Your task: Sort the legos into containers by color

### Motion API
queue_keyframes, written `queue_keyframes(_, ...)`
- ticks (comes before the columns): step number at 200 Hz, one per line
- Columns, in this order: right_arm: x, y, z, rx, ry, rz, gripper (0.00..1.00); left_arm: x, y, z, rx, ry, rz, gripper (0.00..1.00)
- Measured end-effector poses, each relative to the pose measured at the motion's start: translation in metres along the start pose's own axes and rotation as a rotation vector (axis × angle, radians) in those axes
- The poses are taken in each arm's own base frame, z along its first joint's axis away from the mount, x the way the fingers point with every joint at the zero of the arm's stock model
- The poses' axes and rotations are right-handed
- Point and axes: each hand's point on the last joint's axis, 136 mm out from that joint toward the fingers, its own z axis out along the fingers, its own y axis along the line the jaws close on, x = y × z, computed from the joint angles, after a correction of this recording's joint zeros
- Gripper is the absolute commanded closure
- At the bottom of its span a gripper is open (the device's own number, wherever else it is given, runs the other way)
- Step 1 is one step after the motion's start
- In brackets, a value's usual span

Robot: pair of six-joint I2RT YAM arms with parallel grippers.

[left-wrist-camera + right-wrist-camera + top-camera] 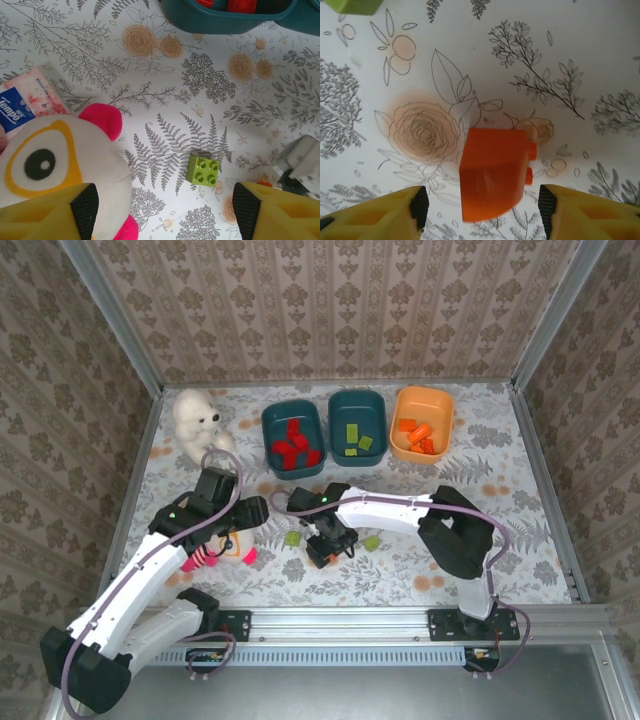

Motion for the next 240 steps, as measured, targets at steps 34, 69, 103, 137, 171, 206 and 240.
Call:
queue_keyframes(34, 0.0, -0.004, 0.018, 0.033, 0.041, 0.006, 0.61, 0.002, 0.003, -0.002, -0.006, 0.001, -0.008, 0.26)
queue_keyframes(69, -0.004, -0.005, 0.017, 0.05, 0.034, 0.003, 0.69, 0.002, 0.003, -0.005, 0.001, -0.012, -0.008, 0.26)
queue_keyframes(103, -0.011, -0.006, 0.016, 0.048, 0.02, 0.008, 0.83, 0.001, 0.003, -0.005, 0.002, -0.014, -0.011, 0.26)
queue_keyframes(137, -0.017, -0.018, 0.012, 0.046, 0.011, 0.042, 0.84, 0.0, 0.001, 0.001, 0.0, -0.002, -0.011, 0.26)
queue_keyframes(171, -0.046, -0.061, -0.034, 0.023, -0.093, 0.172, 0.86, -0.003, -0.012, 0.012, 0.044, 0.019, -0.005, 0.26)
queue_keyframes(206, -0.1, -0.189, -0.136, 0.034, -0.391, 0.492, 0.87, -0.014, -0.056, 0.033, 0.12, 0.081, 0.083, 0.26)
queue_keyframes(240, -0.118, -0.322, -0.175, 0.076, -0.543, 0.814, 0.87, -0.045, -0.121, 0.049, 0.224, 0.074, 0.175, 0.27)
